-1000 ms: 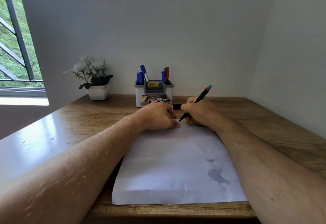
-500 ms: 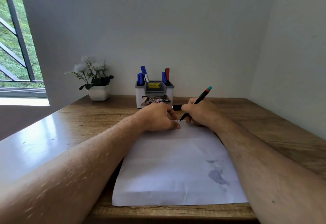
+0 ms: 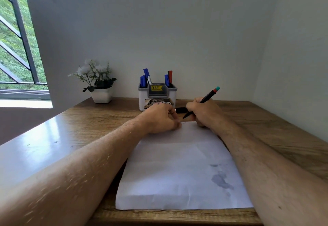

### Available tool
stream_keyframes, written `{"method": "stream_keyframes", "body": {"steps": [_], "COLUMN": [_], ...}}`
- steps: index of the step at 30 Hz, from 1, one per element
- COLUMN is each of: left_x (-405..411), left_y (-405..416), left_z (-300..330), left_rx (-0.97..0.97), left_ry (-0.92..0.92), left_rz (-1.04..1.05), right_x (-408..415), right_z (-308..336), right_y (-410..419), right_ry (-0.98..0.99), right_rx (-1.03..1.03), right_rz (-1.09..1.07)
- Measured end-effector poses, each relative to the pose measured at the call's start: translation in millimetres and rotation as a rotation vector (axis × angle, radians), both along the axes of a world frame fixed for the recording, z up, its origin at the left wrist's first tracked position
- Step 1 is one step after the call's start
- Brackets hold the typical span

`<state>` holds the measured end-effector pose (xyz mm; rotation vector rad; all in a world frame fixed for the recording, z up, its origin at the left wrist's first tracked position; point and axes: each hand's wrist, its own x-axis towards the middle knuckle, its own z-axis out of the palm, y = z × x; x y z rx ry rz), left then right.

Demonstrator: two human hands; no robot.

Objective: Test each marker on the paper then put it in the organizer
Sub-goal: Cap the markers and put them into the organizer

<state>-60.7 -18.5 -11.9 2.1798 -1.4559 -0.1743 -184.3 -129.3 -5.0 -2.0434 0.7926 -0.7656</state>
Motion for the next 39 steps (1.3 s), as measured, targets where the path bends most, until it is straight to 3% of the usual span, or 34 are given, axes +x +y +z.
{"method": "stream_keyframes", "body": {"steps": [7,17,27,33,39], "left_x": [7,22,16,14,23], "left_y": [0,7,9,11,11], "left_z": [13,16,19,18,16], "left_rx": [-0.555,-0.932,-0.892,-0.847,-0.891], "left_ry": [0.651,1.253,1.307,1.291,1.319], "left_rz": [0.17,0.209,0.181,0.135,0.11], "right_x": [4,1,0,1,0], "right_z": [8,10,10,11,12], "right_y": [1,8,11,14,11], "right_ry": [-0.24,-0.497,-0.491,-0.443,-0.525], "right_rx": [0.178,0.38,0.432,0.391,0.308], "right_rz": [0.12,0.245,0.307,0.302,0.273]}}
